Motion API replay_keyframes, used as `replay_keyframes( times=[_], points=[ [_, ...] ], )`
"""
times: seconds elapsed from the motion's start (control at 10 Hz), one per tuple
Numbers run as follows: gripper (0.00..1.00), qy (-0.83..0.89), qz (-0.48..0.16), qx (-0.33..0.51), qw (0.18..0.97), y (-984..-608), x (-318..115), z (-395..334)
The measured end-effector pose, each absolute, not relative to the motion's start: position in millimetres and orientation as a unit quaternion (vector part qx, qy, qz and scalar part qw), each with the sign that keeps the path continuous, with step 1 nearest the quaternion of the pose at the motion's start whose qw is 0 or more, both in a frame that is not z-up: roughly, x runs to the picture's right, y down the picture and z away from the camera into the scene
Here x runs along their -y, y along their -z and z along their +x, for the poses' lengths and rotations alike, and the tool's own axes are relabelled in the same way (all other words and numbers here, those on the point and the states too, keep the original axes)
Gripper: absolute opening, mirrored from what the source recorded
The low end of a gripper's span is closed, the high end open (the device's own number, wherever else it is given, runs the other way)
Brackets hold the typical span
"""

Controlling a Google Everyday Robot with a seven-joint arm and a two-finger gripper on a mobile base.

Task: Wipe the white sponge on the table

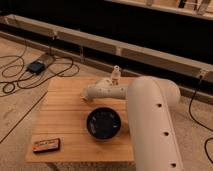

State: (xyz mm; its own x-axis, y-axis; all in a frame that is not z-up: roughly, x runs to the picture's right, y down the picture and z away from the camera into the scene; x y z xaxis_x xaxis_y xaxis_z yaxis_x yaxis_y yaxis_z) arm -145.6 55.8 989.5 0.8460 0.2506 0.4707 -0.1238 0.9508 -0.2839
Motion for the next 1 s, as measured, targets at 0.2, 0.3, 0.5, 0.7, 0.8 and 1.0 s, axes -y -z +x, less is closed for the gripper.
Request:
replay_keyframes(
  times=[0.2,0.3,0.5,0.7,0.8,1.0],
  points=[
    [0.05,-0.089,-0.122,0.269,0.951,-985,-56,-154],
    [0.05,-0.087,-0.122,0.272,0.951,-984,-55,-156],
    [0.05,-0.088,-0.122,0.273,0.950,-984,-53,-158],
    [0.05,-0.087,-0.121,0.274,0.950,-983,-51,-159],
    [0.05,-0.083,-0.123,0.273,0.950,-980,-50,-161],
    [0.05,-0.070,-0.128,0.267,0.952,-976,-44,-170]
  ],
)
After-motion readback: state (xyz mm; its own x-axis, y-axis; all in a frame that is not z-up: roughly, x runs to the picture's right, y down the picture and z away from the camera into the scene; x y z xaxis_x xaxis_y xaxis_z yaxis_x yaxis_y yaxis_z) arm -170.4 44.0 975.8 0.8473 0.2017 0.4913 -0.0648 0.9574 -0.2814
